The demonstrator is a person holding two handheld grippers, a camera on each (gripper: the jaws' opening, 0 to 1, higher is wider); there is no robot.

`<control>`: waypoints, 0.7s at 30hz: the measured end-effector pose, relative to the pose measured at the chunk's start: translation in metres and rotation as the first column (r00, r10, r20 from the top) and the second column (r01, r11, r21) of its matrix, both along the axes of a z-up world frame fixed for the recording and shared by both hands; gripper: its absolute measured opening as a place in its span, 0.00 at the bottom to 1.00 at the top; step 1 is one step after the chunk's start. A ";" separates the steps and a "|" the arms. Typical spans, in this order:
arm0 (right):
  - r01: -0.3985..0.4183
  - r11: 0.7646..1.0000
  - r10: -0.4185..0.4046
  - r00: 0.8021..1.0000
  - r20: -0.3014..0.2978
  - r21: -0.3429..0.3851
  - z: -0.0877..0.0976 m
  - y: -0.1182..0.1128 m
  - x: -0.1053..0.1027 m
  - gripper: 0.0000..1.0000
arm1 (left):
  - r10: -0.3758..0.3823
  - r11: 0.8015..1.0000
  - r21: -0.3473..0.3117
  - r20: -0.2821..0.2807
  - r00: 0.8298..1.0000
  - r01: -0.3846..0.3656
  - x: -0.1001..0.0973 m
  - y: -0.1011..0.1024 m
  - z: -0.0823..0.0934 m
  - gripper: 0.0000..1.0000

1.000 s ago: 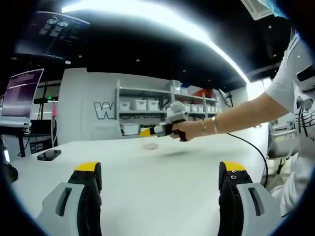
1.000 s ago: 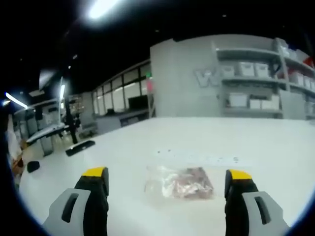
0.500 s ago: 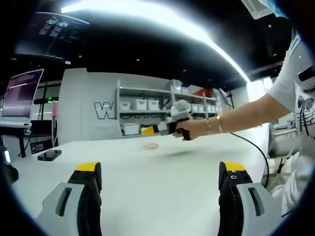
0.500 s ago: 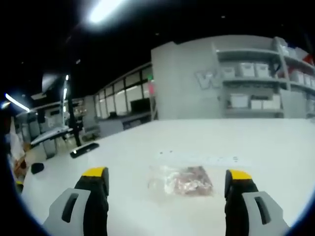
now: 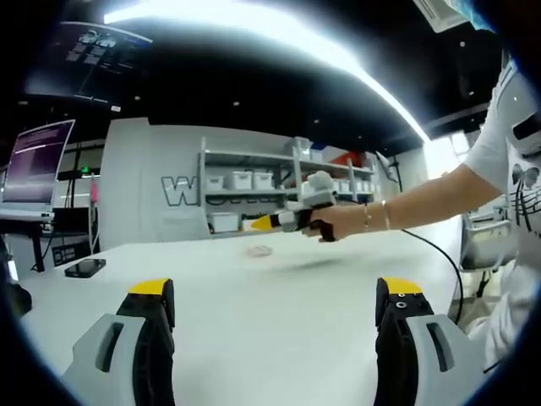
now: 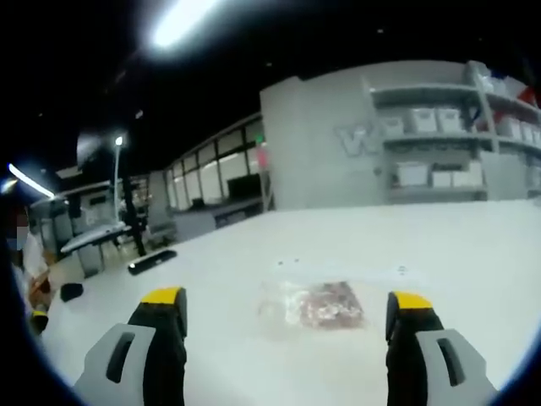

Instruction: Open the resealable bag by pulling the two sides of the seal apart until the entire bag opening is separated and visibly accessible.

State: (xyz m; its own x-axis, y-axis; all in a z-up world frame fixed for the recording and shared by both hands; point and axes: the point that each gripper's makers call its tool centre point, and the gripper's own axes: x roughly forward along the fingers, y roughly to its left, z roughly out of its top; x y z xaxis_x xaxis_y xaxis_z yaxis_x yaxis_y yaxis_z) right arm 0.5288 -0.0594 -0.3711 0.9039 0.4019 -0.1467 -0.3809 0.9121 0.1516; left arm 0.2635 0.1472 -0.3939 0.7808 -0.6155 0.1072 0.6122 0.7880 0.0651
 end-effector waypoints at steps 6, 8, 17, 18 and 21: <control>-0.003 1.000 0.003 1.000 0.004 0.021 -0.001 -0.001 -0.010 1.00 | 0.000 1.000 0.003 -0.001 1.000 0.000 0.000 0.000 0.000 0.98; -0.005 1.000 0.004 1.000 0.005 0.027 -0.001 -0.001 -0.014 1.00 | 0.000 1.000 0.003 -0.002 1.000 0.000 0.000 0.000 0.000 0.98; -0.009 0.999 0.009 1.000 0.007 0.046 -0.005 -0.006 -0.033 0.99 | 0.002 1.000 0.005 -0.001 1.000 -0.002 0.001 -0.001 -0.001 0.98; -0.008 0.999 0.008 1.000 0.003 0.045 -0.006 -0.007 -0.036 0.99 | 0.002 1.000 0.005 -0.002 1.000 -0.002 0.001 -0.001 -0.001 0.98; -0.005 0.998 0.005 1.000 -0.002 0.063 -0.009 -0.011 -0.042 0.99 | 0.000 1.000 0.004 0.000 1.000 0.000 0.001 -0.001 -0.001 0.98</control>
State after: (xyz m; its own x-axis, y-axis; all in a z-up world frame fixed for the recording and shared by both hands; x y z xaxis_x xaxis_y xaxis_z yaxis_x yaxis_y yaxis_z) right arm 0.4870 -0.0700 -0.3797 0.9015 0.4150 -0.1228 -0.3852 0.8988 0.2093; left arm 0.2642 0.1462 -0.3945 0.7811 -0.6156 0.1048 0.6118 0.7880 0.0687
